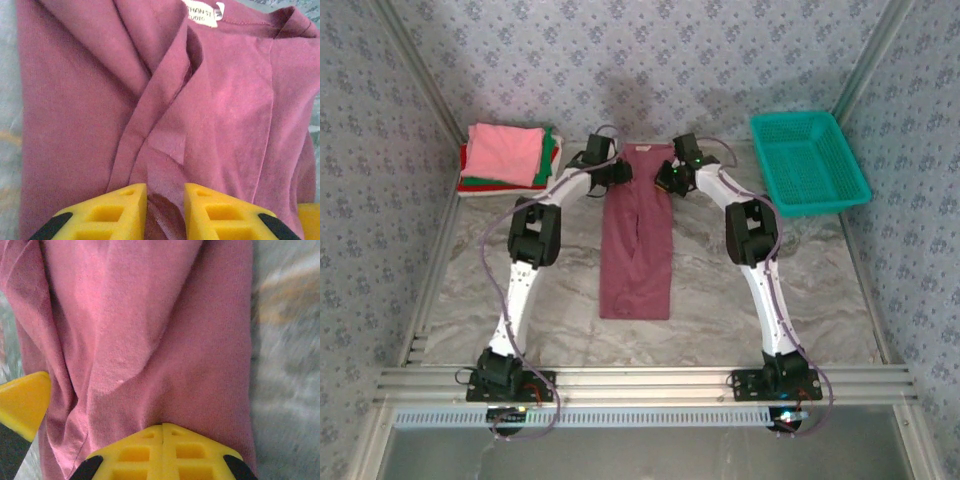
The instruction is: Fold and stack the t-shirts
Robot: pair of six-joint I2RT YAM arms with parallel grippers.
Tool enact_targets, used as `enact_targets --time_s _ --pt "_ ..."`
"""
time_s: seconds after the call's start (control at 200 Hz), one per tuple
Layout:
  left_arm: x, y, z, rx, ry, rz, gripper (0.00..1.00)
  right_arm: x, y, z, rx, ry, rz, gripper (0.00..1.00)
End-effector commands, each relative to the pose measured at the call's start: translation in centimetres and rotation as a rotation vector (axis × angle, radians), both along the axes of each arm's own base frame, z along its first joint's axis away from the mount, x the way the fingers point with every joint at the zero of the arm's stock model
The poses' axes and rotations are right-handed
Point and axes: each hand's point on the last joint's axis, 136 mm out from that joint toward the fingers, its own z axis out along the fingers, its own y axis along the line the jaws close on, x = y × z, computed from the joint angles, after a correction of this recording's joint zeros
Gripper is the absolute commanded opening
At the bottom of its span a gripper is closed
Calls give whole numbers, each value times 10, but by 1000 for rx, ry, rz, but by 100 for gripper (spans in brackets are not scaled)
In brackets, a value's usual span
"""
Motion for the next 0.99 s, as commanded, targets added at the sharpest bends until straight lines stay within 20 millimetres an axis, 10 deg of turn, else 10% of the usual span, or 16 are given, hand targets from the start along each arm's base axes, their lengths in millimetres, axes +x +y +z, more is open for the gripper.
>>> enact_targets --time_s 0.0,0.17,0.29,0.455,0.62,0.74,0.989 --pt "2 0 -12 -28 92 -9 26 19 -30 -23 -20 58 -115 0" --pt "43 17 36 -128 -28 50 40 44 -37 4 59 -14 -129 8" --pt "44 32 95 -147 -102 31 58 49 -24 69 173 -99 -54 17" --pt "2 44 216 -78 -231 -46 64 12 -13 182 188 -236 77 27" --pt "-73 60 298 -133 -412 -53 74 -64 -12 226 100 -324 150 35" --pt "-147 81 281 -122 -400 -35 75 -136 -15 217 -27 -385 231 43" --pt "-306 93 137 -127 -38 -126 68 -294 -26 117 59 -228 309 48"
